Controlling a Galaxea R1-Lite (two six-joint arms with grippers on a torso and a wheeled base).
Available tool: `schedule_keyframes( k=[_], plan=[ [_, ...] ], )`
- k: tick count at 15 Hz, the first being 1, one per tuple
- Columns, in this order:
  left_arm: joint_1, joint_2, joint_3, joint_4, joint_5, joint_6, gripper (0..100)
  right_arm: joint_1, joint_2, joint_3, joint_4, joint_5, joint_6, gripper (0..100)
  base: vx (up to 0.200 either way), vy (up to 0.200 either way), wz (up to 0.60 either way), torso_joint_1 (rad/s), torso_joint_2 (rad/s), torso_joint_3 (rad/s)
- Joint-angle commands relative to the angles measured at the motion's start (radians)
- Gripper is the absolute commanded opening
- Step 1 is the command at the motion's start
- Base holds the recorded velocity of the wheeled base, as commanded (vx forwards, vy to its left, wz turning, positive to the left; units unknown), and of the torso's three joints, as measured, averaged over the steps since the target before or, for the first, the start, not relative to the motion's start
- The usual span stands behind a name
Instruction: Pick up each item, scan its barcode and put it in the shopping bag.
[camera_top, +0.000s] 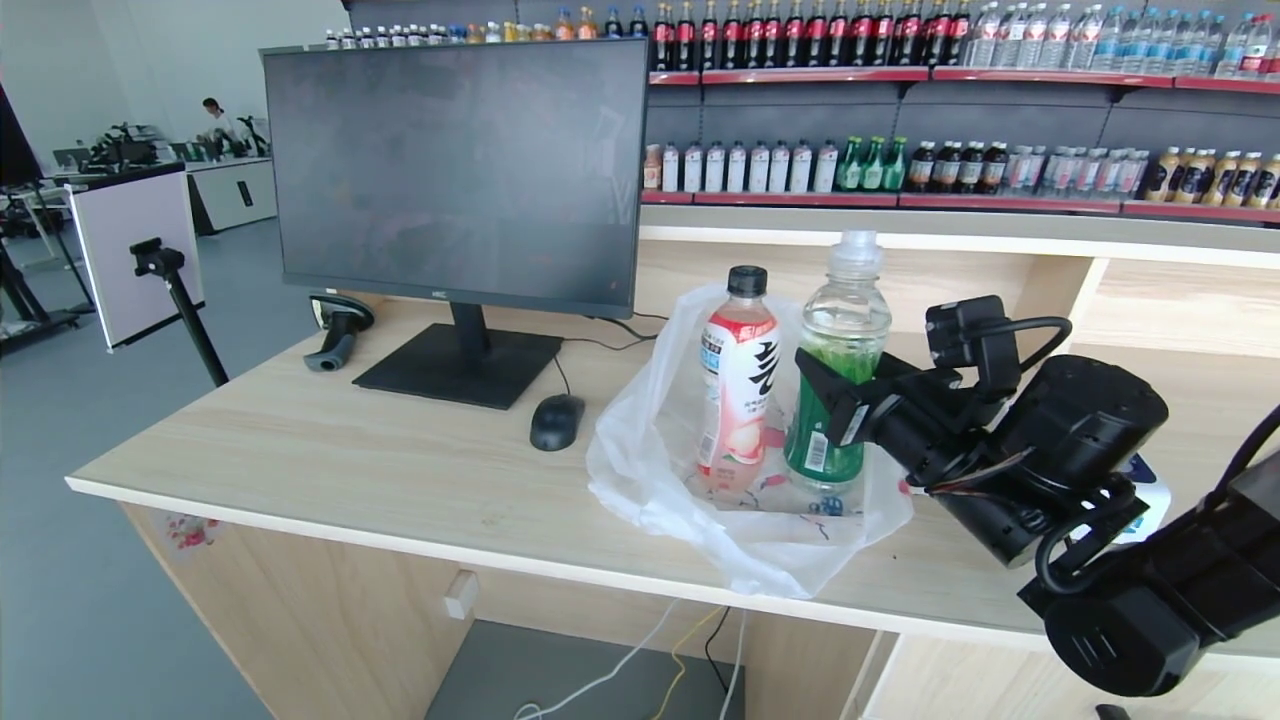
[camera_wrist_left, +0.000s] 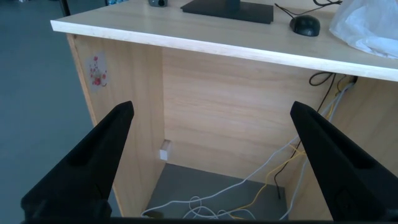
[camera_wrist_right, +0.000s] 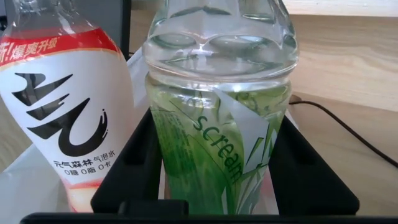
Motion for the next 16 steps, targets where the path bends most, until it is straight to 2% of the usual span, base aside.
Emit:
schedule_keyframes(
  k=[1,16],
  plan=[
    [0.0,0.0,0.0,0.0,0.0,0.0,100,0.0,0.003,0.008,0.007,-0.003,-0.001,0,0.0,0.0,0.0,0.0,0.0,0.0],
    [0.0,0.0,0.0,0.0,0.001,-0.002,100,0.003,0.012,0.087,0.005,-0.006,0.017,0,0.0,0.0,0.0,0.0,0.0,0.0]
  ],
)
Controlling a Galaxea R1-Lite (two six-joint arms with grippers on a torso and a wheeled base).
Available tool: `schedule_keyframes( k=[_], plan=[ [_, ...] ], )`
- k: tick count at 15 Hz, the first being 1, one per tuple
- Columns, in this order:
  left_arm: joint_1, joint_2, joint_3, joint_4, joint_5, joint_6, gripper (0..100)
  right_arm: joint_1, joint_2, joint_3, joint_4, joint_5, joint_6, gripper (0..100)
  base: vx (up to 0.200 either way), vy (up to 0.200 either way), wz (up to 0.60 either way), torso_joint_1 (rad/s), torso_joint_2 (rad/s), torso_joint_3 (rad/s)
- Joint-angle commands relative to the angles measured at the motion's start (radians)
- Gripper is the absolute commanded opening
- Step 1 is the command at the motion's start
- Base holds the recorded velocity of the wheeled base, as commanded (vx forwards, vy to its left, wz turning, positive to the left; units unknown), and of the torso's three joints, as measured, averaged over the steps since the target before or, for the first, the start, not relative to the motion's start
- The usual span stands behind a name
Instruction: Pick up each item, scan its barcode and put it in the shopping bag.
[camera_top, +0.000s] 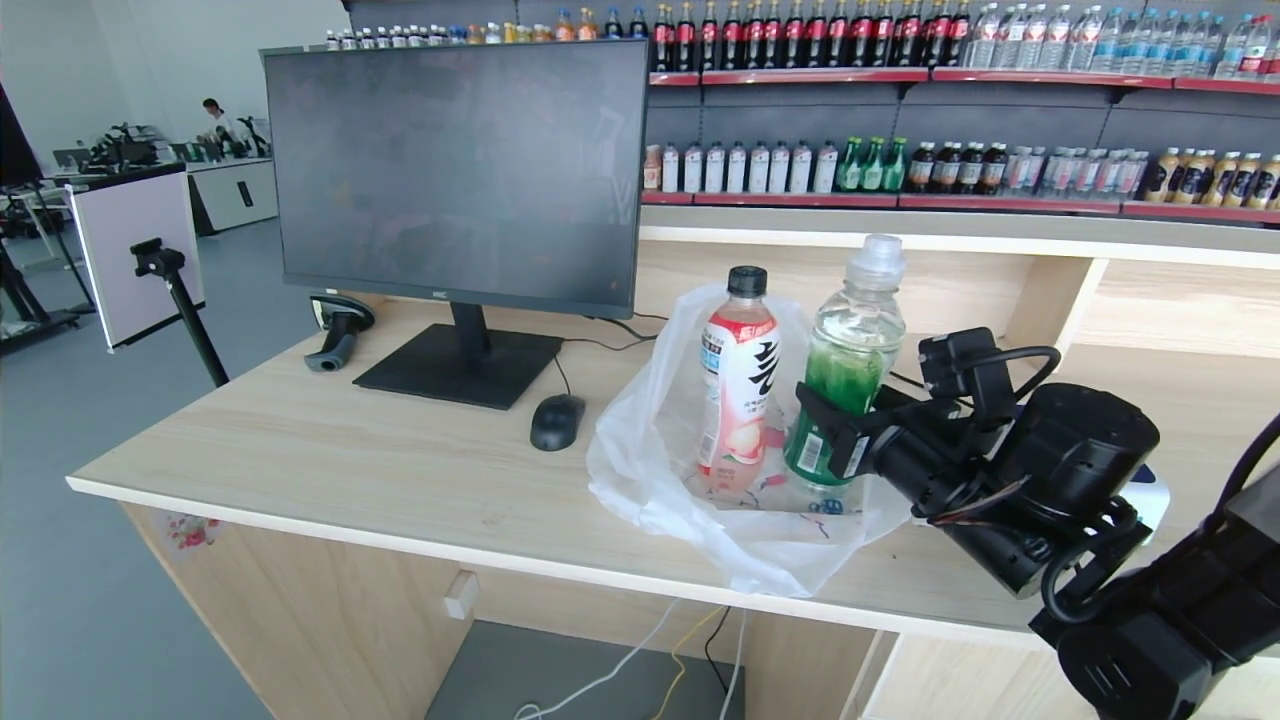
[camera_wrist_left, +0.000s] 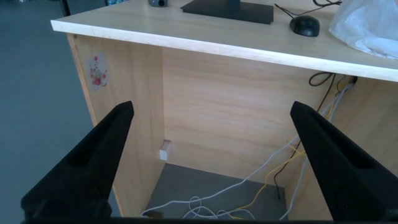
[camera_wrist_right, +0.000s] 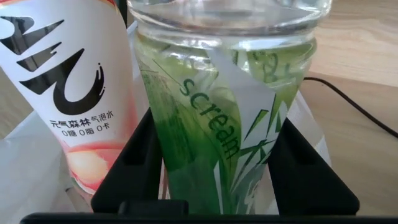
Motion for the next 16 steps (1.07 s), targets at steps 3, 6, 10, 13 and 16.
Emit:
schedule_keyframes(
  k=[3,6,10,13,16],
  plan=[
    [0.0,0.0,0.0,0.003,0.001,0.0,100,0.005,0.008,0.008,-0.004,0.0,0.014,100,0.0,0.0,0.0,0.0,0.0,0.0],
    [0.0,0.0,0.0,0.0,0.001,0.0,100,0.006,0.006,0.013,-0.017,0.0,0.02,100,0.0,0.0,0.0,0.0,0.0,0.0],
    [0.0,0.0,0.0,0.003,0.001,0.0,100,0.005,-0.015,0.014,-0.017,0.0,0.022,100,0.0,0.0,0.0,0.0,0.0,0.0],
    [0.002,0.0,0.0,0.003,0.001,0.0,100,0.005,-0.035,0.037,-0.018,0.0,0.022,100,0.0,0.0,0.0,0.0,0.0,0.0],
    [0.002,0.0,0.0,0.003,0.001,0.0,100,0.005,-0.07,0.04,-0.021,0.0,0.022,100,0.0,0.0,0.0,0.0,0.0,0.0]
  ],
)
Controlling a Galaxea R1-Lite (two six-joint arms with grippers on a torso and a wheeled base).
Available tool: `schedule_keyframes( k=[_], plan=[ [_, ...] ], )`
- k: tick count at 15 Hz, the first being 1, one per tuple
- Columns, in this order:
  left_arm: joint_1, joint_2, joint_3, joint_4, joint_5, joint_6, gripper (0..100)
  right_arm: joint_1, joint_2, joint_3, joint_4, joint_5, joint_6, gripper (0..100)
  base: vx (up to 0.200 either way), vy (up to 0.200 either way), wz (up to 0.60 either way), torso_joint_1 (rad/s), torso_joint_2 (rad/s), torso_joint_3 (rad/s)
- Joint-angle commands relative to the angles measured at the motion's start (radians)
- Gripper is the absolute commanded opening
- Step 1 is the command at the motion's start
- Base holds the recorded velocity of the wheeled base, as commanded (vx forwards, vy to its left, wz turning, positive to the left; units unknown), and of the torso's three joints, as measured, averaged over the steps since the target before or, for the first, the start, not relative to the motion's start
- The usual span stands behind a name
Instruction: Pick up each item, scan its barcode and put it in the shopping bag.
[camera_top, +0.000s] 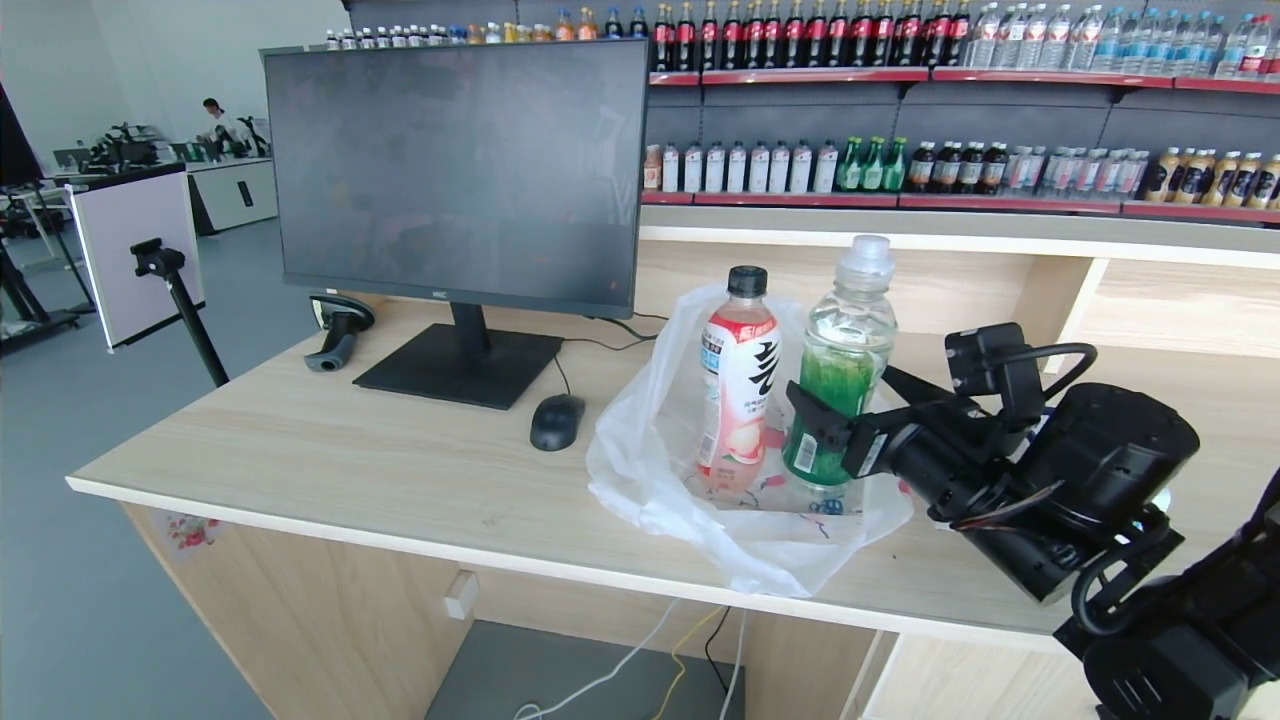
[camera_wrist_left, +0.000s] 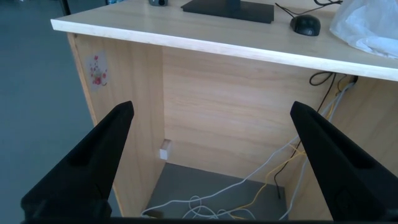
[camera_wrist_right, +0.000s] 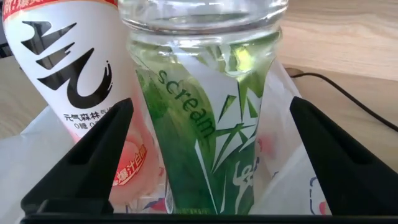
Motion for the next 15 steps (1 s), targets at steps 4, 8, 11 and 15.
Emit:
schedule_keyframes(
  k=[4,8,11,15],
  plan=[
    [0.001,0.0,0.0,0.002,0.001,0.0,100,-0.021,-0.091,0.071,-0.001,-0.001,0.004,100,0.0,0.0,0.0,0.0,0.0,0.0],
    [0.001,0.0,0.0,-0.001,0.001,0.0,100,-0.058,-0.252,0.233,-0.001,0.0,-0.005,100,0.0,0.0,0.0,0.0,0.0,0.0],
    [0.001,0.0,0.0,-0.001,-0.001,0.0,100,-0.073,-0.452,0.451,0.007,0.043,-0.096,100,0.0,0.0,0.0,0.0,0.0,0.0],
    [-0.001,0.0,0.0,-0.001,-0.001,0.002,100,-0.058,-0.734,0.506,0.168,0.065,-0.097,100,0.0,0.0,0.0,0.0,0.0,0.0]
  ],
)
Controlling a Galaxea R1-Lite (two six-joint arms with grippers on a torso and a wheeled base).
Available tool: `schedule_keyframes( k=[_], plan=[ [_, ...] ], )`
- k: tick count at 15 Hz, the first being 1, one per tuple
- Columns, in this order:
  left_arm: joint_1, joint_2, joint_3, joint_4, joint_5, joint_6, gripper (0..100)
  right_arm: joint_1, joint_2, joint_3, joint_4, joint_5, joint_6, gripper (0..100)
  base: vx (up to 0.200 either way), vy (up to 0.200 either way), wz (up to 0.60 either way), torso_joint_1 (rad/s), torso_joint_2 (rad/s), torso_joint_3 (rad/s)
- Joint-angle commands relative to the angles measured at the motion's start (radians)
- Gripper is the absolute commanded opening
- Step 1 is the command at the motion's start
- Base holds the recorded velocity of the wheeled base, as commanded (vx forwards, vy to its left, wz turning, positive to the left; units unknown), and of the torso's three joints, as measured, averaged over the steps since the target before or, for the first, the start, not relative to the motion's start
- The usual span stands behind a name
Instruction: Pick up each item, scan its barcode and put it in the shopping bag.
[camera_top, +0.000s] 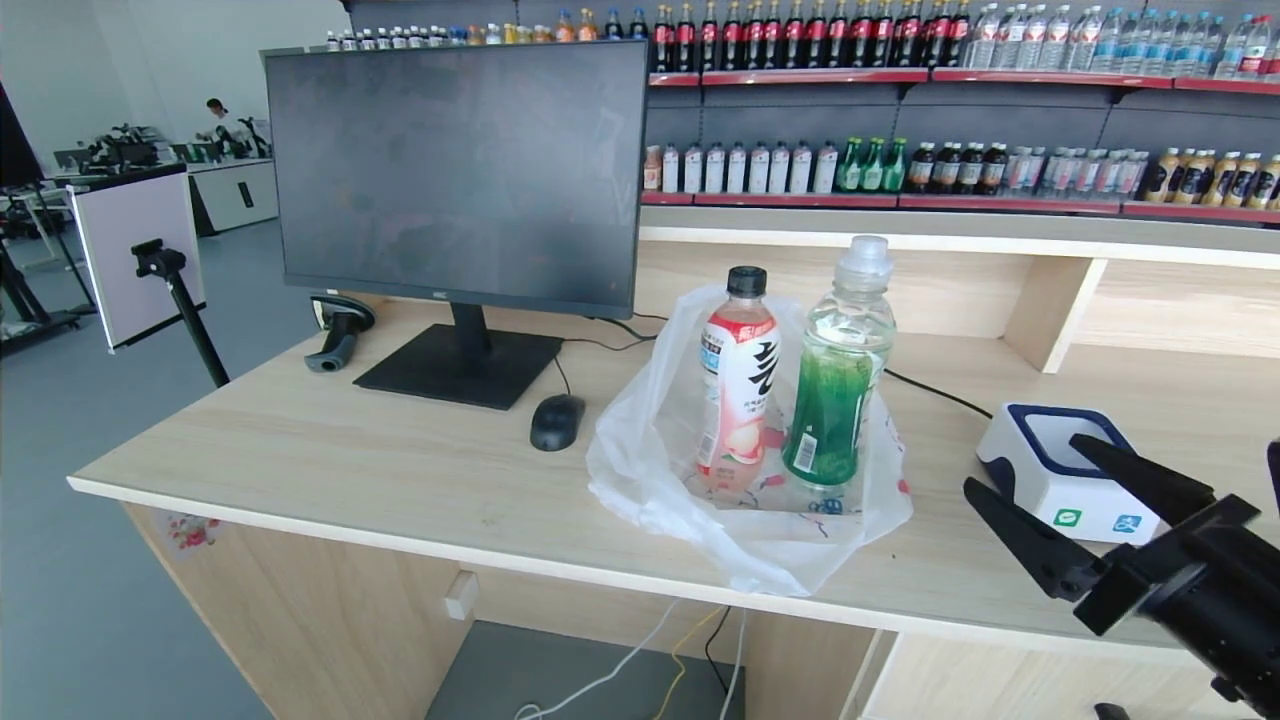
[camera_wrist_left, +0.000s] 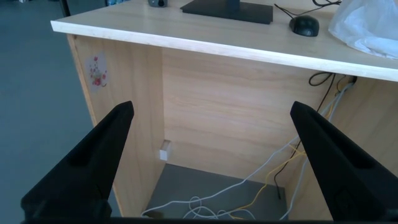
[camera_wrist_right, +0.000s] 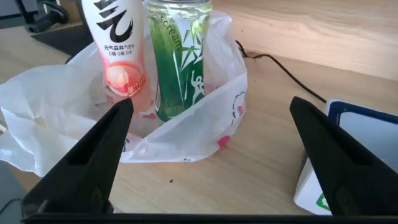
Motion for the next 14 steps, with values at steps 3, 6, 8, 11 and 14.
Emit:
schedule_keyframes(
  k=[3,6,8,11,14],
  plan=[
    [0.0,0.0,0.0,0.0,0.002,0.0,100,0.018,-0.402,0.017,0.333,0.032,-0.08,100,0.0,0.0,0.0,0.0,0.0,0.0],
    [0.0,0.0,0.0,0.0,0.0,0.0,100,0.02,-0.578,0.025,0.566,0.04,-0.103,100,0.0,0.0,0.0,0.0,0.0,0.0],
    [0.0,0.0,0.0,0.0,0.002,0.0,100,0.02,-0.758,0.025,0.815,0.04,-0.111,100,0.0,0.0,0.0,0.0,0.0,0.0],
    [0.0,0.0,0.0,0.0,0.002,0.0,100,0.018,-0.943,0.017,1.046,0.037,-0.129,100,0.0,0.0,0.0,0.0,0.0,0.0],
    [0.0,0.0,0.0,0.0,0.0,0.0,100,-0.014,-1.1,0.025,1.218,0.033,-0.149,100,0.0,0.0,0.0,0.0,0.0,0.0]
  ],
)
